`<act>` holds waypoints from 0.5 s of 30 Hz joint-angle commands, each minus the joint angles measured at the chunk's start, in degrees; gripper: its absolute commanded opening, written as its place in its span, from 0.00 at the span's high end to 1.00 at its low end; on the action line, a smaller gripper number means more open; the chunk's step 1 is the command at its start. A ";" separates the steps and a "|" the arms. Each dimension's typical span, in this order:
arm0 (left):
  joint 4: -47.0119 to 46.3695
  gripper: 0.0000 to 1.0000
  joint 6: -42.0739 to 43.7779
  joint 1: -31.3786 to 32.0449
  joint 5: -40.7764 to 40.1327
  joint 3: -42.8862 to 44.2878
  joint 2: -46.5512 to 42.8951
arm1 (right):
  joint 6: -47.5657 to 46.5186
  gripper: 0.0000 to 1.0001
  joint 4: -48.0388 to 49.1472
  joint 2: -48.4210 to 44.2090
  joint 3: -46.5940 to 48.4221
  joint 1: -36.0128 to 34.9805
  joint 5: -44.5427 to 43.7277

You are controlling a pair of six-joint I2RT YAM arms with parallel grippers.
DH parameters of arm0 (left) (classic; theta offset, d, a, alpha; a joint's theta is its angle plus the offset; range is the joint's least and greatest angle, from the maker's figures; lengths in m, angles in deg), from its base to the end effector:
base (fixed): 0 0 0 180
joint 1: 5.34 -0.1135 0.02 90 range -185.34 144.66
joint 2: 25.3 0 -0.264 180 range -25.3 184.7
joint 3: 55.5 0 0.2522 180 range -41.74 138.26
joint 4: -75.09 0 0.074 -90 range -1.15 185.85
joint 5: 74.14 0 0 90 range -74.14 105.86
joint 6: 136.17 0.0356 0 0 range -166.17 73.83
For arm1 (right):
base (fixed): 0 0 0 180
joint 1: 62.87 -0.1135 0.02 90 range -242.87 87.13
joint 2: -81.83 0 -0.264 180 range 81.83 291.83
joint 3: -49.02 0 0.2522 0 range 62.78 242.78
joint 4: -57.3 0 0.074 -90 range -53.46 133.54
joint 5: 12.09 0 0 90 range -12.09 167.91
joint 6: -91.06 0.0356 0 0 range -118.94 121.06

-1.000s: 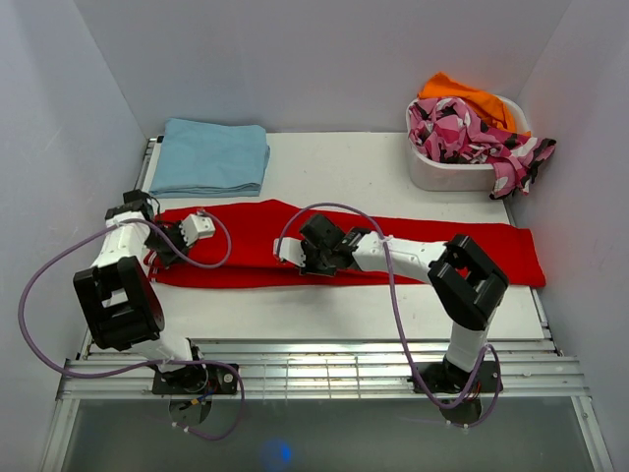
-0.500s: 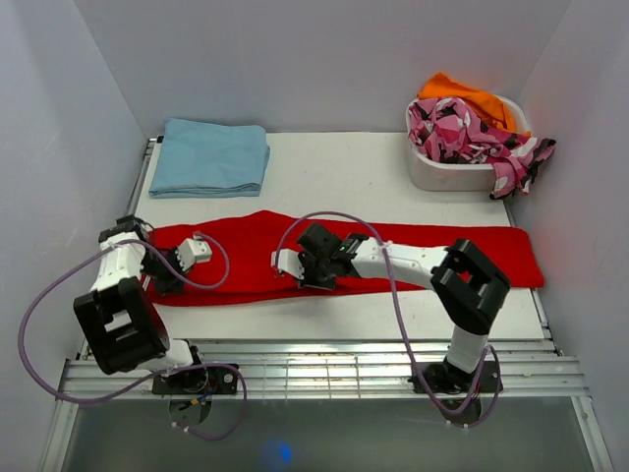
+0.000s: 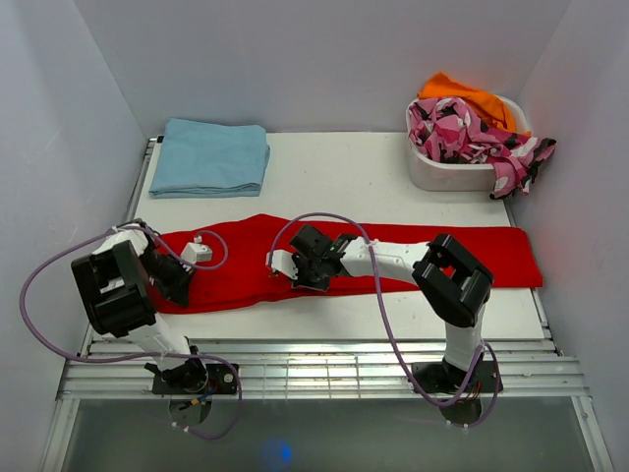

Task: Fold and stack the trousers
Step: Fold the trousers

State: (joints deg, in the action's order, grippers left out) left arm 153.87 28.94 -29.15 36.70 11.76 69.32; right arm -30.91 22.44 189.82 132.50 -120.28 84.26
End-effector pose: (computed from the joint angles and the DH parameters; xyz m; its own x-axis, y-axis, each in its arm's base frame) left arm 0.2205 0.0835 0.1577 -0.6779 0.6881 -0.2588 0.7291 0.5842 -0.3565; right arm 0.2050 0.3280 0.1658 0.0663 -0.8733 -0.4826 -0.9815 0.0300 -0.1890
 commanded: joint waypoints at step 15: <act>-11.05 0.91 18.32 -5.45 -5.99 1.25 -7.71 | 3.57 0.27 -15.44 -6.19 9.29 5.62 15.35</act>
State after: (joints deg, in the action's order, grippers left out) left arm 146.74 42.47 -33.50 32.57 12.83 63.93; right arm -29.07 12.87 188.97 136.91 -118.44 94.35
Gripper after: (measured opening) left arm 0.039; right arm 0.725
